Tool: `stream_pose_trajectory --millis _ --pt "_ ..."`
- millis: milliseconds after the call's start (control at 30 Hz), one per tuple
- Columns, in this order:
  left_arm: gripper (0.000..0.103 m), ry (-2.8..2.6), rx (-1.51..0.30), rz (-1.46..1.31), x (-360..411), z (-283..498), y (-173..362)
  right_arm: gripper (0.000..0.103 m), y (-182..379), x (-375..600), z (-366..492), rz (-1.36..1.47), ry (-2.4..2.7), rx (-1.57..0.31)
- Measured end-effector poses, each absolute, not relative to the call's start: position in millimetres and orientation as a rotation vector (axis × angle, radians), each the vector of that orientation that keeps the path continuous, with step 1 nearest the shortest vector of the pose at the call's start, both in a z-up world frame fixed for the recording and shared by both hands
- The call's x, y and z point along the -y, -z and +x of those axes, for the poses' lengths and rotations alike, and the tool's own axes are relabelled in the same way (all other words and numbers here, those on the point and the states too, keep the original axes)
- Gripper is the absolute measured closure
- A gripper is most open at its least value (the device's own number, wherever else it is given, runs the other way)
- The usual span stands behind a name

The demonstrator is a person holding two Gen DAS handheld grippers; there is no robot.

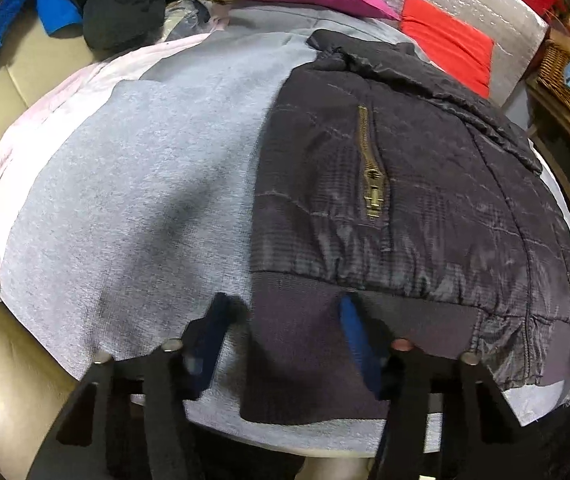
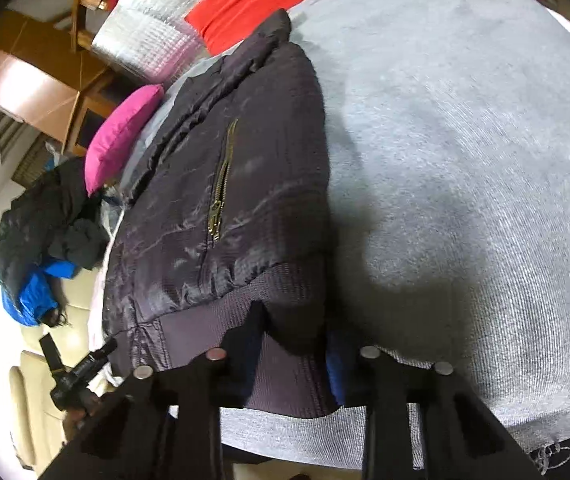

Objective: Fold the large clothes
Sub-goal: 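Grasp the jacket hem with both tools and fold the jacket in half lengthwise, then close both tools on the ribbed hem of the folded black jacket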

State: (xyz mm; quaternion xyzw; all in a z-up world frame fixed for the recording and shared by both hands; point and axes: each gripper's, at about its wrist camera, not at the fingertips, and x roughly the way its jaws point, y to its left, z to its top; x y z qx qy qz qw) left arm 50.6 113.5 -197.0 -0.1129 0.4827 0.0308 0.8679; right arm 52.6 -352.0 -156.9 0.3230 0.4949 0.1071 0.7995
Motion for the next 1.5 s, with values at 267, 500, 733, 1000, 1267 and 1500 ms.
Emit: stream_pose_trajectory --millis 267,500,733,1000,1267,1500 --pt "0.058 -0.032 -1.014 -0.273 -115 51 195 0.086 145 364 47 0.852 -0.355 -0.964" --pt "0.035 0.009 -1.01 -0.329 -118 48 198 0.027 159 363 53 0.883 -0.371 -0.986" --pt "0.092 0.033 -1.033 -0.336 -117 55 198 0.086 172 355 64 0.841 -0.382 -1.067" --pt "0.096 0.113 -0.965 -0.417 -129 34 165 0.089 138 355 54 0.806 -0.452 -1.006" --pt "0.095 0.13 -0.991 -0.428 -139 15 174 0.089 127 356 21 0.738 -0.436 -1.055" --pt "0.067 0.069 -1.01 -0.431 -138 45 187 0.078 144 363 16 0.759 -0.397 -1.061"
